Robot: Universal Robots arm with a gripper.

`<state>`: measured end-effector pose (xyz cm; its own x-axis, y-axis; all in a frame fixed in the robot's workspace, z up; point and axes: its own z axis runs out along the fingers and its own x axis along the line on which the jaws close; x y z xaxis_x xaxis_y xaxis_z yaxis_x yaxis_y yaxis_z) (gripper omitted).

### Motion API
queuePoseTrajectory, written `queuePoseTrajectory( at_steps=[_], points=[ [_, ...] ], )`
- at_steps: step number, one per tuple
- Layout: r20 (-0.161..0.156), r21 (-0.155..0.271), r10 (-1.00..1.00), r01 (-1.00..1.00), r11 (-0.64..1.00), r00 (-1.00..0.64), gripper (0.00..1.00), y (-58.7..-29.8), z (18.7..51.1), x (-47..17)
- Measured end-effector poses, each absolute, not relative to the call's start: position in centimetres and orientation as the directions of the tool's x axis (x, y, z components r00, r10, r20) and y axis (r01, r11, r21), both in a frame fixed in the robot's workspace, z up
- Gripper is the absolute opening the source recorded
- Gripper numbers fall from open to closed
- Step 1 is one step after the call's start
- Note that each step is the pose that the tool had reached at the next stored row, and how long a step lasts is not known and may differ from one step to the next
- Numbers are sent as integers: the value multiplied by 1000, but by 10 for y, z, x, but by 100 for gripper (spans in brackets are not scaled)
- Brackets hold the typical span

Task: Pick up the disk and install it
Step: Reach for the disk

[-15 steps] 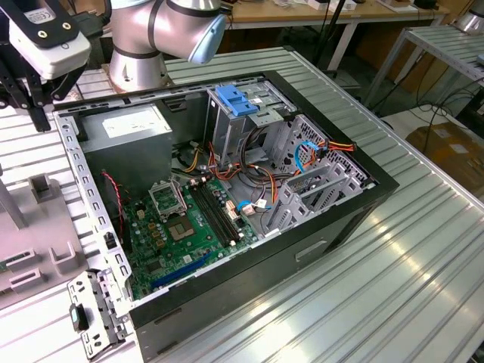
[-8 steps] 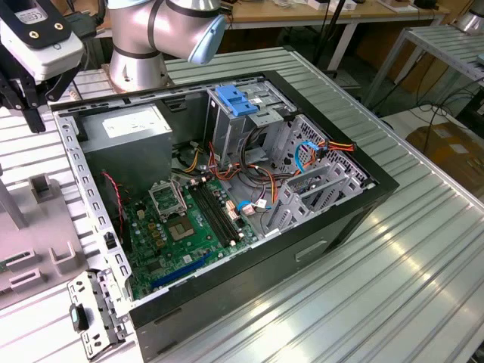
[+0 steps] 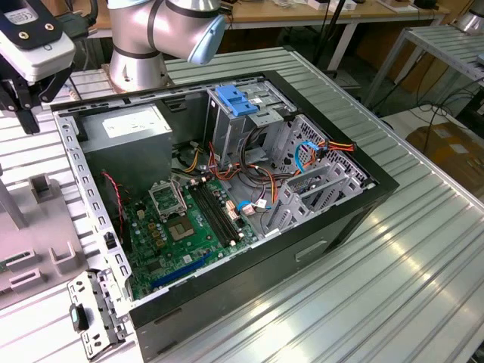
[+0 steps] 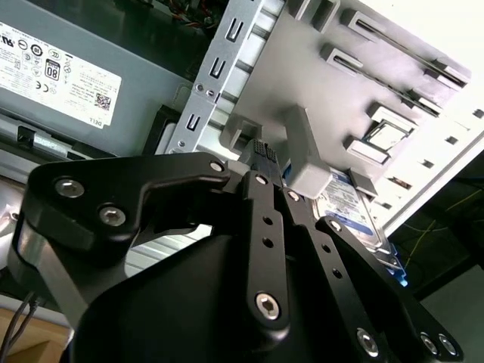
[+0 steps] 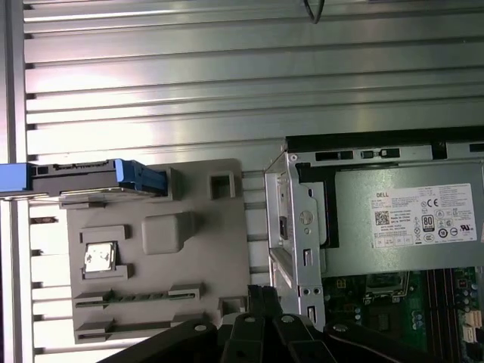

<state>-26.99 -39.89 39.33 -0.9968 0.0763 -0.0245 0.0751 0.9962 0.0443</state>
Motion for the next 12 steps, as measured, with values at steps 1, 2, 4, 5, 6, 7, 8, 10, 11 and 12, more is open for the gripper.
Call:
queuePoseTrajectory(
  at_steps=[1, 2, 4, 5, 6, 7, 8, 10, 11, 12],
  points=[
    [-24, 44, 76, 75, 996, -997, 11, -399, 393, -271],
    [-24, 44, 76, 75, 996, -997, 11, -399, 393, -271],
    [-24, 44, 76, 75, 996, -997, 11, -399, 393, -273],
    [-25, 44, 76, 75, 996, -997, 11, -399, 393, -274],
    [-24, 44, 76, 75, 996, -997, 11, -399, 393, -275],
    [-24, 44, 76, 75, 996, -997, 11, -399, 393, -276],
    [-24, 44, 76, 75, 996, -997, 11, -399, 393, -277],
    [-24, 44, 76, 75, 996, -997, 11, -399, 393, -279],
    [-24, 44, 76, 75, 996, -997, 11, -399, 393, -281],
    [-24, 44, 76, 75, 996, -997, 11, -399, 393, -282]
  ],
)
